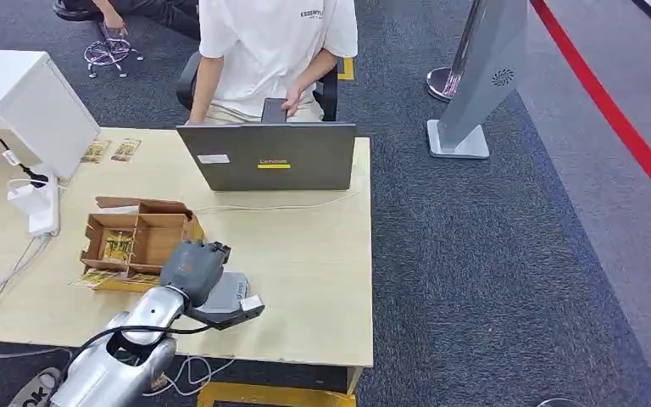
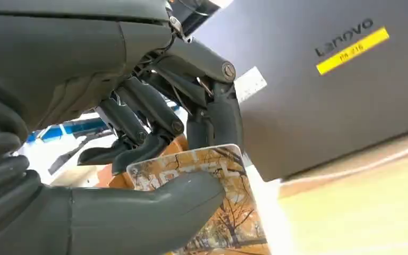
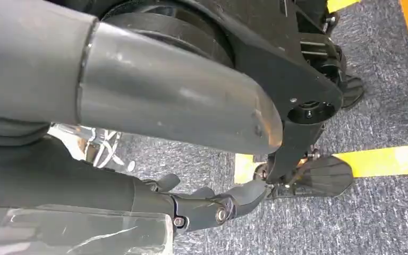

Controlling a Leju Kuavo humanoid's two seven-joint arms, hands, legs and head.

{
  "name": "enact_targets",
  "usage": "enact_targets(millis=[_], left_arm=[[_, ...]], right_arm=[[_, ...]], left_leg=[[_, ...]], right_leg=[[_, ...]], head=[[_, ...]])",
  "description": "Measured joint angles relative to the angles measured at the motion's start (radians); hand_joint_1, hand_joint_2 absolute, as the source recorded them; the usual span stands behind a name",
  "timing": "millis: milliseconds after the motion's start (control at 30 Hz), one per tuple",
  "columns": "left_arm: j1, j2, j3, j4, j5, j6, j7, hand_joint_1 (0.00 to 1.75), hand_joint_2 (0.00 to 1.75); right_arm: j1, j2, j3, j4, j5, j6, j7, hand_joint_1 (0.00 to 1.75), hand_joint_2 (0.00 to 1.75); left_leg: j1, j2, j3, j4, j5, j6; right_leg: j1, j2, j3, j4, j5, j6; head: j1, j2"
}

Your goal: Pass the card to the sensor for recognition and then transmit it.

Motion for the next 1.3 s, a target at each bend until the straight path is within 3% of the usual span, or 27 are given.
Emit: enact_targets(millis=[167, 367, 567, 667, 767, 800, 1033, 1300], left_arm=[[0.014, -0.050, 0.000, -0.077, -0.060, 0.140, 0.021, 1.75, 1.75], [0.024, -0.080, 0.000, -0.141, -0.072, 0.151, 0.023, 1.75, 1.75], [0.051, -0.104, 0.005, -0.227, -0.085, 0.265, 0.004, 1.75, 1.75], [0.065, -0.107, 0.005, -0.270, -0.085, 0.217, -0.016, 1.75, 1.75], [0.083, -0.089, 0.003, -0.272, -0.074, 0.049, -0.032, 1.75, 1.75], [0.089, -0.068, 0.001, -0.269, -0.064, 0.026, -0.035, 1.75, 1.75], [0.137, 0.115, -0.029, -0.269, 0.035, -0.029, -0.051, 1.75, 1.75], [0.133, 0.183, -0.052, -0.278, 0.056, -0.074, -0.048, 1.75, 1.75]], right_arm=[[0.000, 0.000, 0.001, 0.000, -0.001, -0.002, -0.008, 0.00, 0.00], [0.001, 0.000, 0.001, 0.000, -0.001, -0.002, -0.009, 0.00, 0.00], [0.000, 0.000, 0.009, 0.000, -0.002, -0.001, -0.011, 0.00, 0.00], [0.000, 0.000, 0.010, 0.000, -0.020, -0.008, -0.014, 0.00, 0.00], [0.000, 0.000, 0.009, 0.000, -0.049, -0.016, -0.014, 0.00, 0.00], [0.000, 0.000, 0.008, 0.000, -0.057, -0.018, -0.014, 0.00, 0.00], [0.006, 0.000, 0.003, 0.000, -0.093, -0.019, -0.018, 0.00, 0.00], [0.006, 0.000, 0.001, 0.000, -0.100, -0.019, -0.027, 0.00, 0.00]], left_leg=[[0.000, 0.000, 0.000, 0.000, 0.000, 0.000], [0.000, 0.000, 0.000, 0.000, 0.000, 0.000], [0.000, 0.000, 0.000, 0.000, 0.000, 0.000], [0.000, 0.000, 0.000, 0.000, -0.001, 0.000], [0.000, 0.000, 0.000, 0.000, -0.001, 0.000], [0.000, 0.001, 0.000, 0.000, -0.001, 0.000], [0.001, 0.002, 0.000, 0.000, -0.001, 0.000], [0.001, 0.002, 0.000, 0.000, -0.001, 0.000]], right_leg=[[0.000, -0.001, 0.001, 0.000, 0.000, 0.000], [0.000, -0.001, 0.001, 0.000, 0.000, 0.000], [0.000, -0.001, 0.003, 0.000, 0.000, 0.000], [0.000, -0.001, 0.001, 0.000, 0.000, 0.000], [0.000, 0.000, 0.001, 0.000, -0.001, 0.000], [0.000, 0.000, 0.001, 0.000, 0.000, 0.000], [0.001, 0.001, -0.001, 0.002, -0.002, -0.003], [0.001, 0.001, 0.000, 0.001, -0.002, -0.003]], head=[[0.000, 0.000], [0.000, 0.000], [0.000, 0.000], [0.000, 0.000], [0.000, 0.000], [0.000, 0.000], [-0.001, 0.000], [-0.001, 0.000]])
